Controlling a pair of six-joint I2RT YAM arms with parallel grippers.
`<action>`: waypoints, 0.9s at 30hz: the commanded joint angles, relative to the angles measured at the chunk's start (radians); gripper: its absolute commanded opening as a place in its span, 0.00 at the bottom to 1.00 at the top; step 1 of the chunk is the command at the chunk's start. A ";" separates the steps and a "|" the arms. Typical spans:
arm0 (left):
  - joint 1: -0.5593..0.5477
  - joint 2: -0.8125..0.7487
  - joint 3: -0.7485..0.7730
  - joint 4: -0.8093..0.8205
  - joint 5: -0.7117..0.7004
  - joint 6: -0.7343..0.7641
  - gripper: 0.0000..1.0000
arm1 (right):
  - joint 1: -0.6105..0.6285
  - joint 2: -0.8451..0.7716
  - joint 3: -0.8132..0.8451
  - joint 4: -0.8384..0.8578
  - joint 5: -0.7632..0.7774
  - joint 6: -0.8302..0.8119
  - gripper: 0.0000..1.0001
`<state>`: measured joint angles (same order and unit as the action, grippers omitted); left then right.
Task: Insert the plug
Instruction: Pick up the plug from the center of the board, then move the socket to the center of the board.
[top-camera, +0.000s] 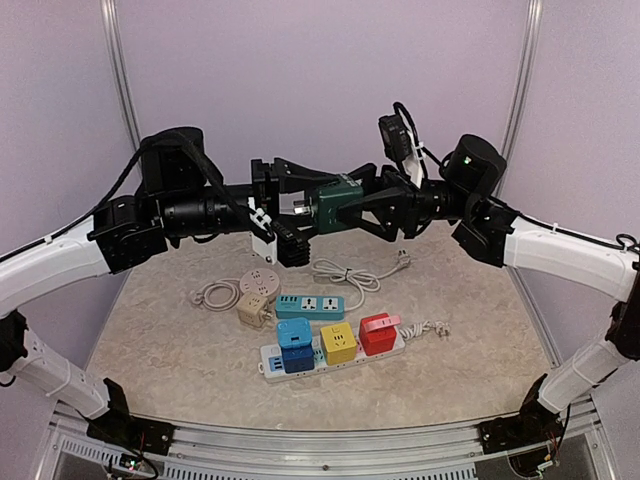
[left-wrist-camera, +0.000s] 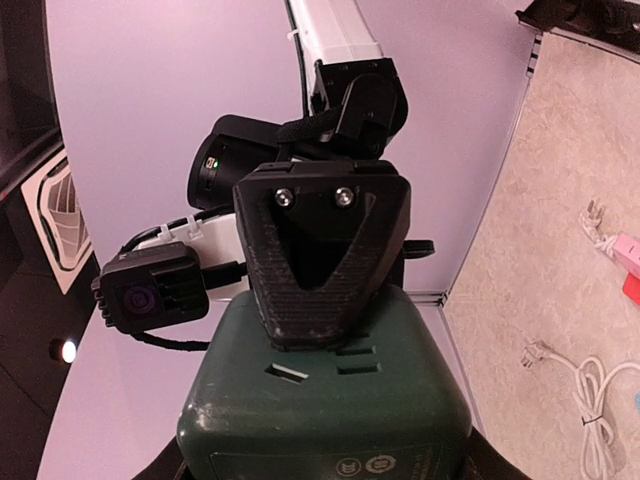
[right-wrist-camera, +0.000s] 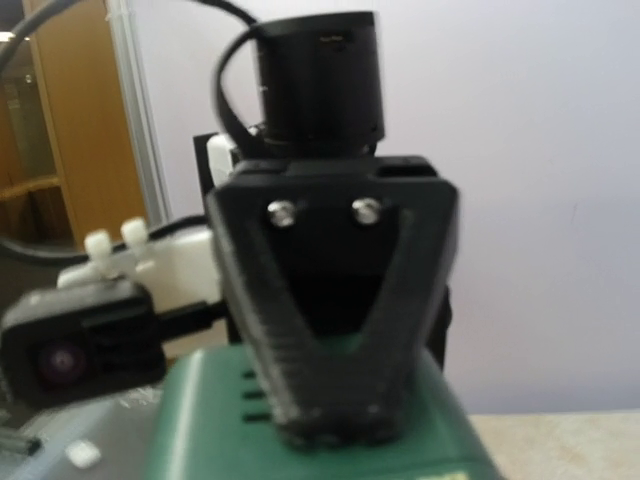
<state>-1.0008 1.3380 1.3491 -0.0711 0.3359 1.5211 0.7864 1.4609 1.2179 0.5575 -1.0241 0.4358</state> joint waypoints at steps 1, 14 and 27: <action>0.007 -0.002 -0.005 0.048 -0.001 -0.013 0.00 | 0.011 0.011 0.028 -0.044 -0.017 -0.012 0.35; 0.038 -0.001 -0.028 -0.175 -0.319 -0.347 0.99 | -0.022 -0.133 -0.015 -0.538 0.423 -0.245 0.00; 0.179 0.025 -0.408 -0.576 -0.225 -0.952 0.67 | -0.053 -0.265 -0.117 -0.785 1.066 -0.229 0.00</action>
<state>-0.8326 1.3251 1.0111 -0.5255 0.0589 0.7776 0.7387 1.2457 1.1275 -0.1841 -0.1097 0.2127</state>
